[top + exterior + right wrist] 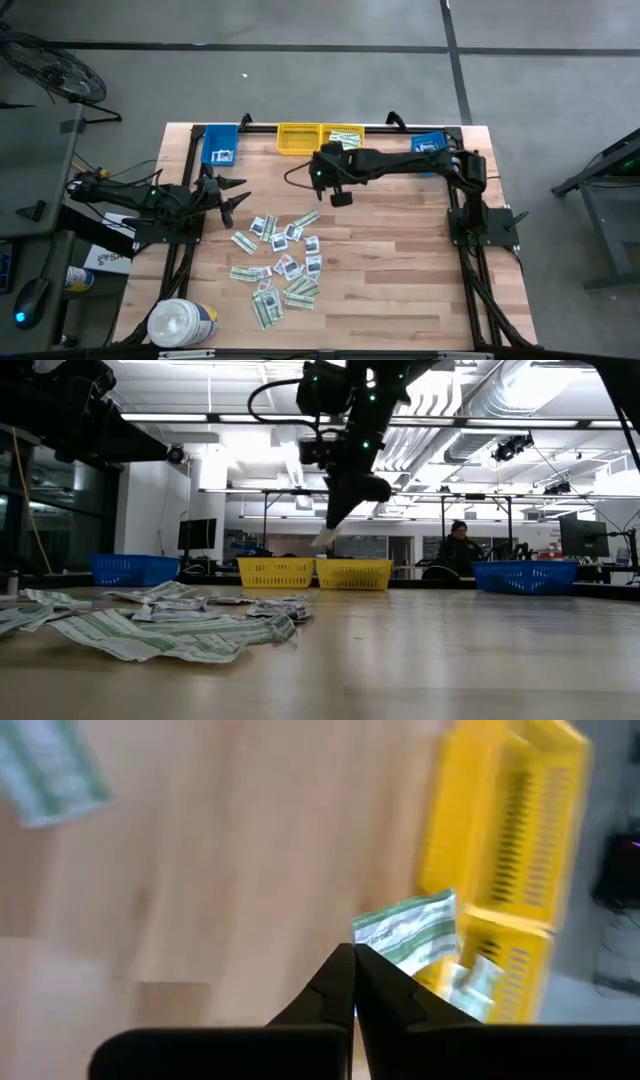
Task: Pick & Place First Aid Supplies
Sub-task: Put the green bandage pack into the right yellow bin
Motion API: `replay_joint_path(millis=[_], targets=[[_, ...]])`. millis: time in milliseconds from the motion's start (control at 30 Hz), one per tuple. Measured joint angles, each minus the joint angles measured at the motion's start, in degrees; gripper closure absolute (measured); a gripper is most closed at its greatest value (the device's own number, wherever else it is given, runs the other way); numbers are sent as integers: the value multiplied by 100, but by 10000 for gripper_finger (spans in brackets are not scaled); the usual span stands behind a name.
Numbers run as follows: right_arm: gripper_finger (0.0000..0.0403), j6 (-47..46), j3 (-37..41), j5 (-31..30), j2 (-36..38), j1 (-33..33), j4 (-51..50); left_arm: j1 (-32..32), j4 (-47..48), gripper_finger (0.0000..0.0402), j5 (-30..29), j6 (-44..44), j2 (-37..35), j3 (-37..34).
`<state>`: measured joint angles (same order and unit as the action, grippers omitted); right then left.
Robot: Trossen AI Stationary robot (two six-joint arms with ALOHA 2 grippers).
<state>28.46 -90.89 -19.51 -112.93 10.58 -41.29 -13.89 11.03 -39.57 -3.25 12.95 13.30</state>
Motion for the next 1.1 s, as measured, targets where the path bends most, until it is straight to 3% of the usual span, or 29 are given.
replay_joint_path(millis=[200, 400, 533, 800, 1100], targets=[[403, -6, -2, -96, 173, 461, 205, -1, -15, 225, -1, 0, 0, 0], [403, 6, -4, 418, 172, 1154, 598, 0, -20, 225, 0, 0, 0, 0], [403, 1, -4, 1146, 173, 1578, 814, -2, -20, 225, -2, 0, 0, 0], [403, -309, -9, 2000, 68, 1995, 969, 0, -7, 225, -2, 2, 0, 0], [403, -270, -11, 1842, -392, 2020, 1181, 0, 5, 225, 0, 7, 0, 0]])
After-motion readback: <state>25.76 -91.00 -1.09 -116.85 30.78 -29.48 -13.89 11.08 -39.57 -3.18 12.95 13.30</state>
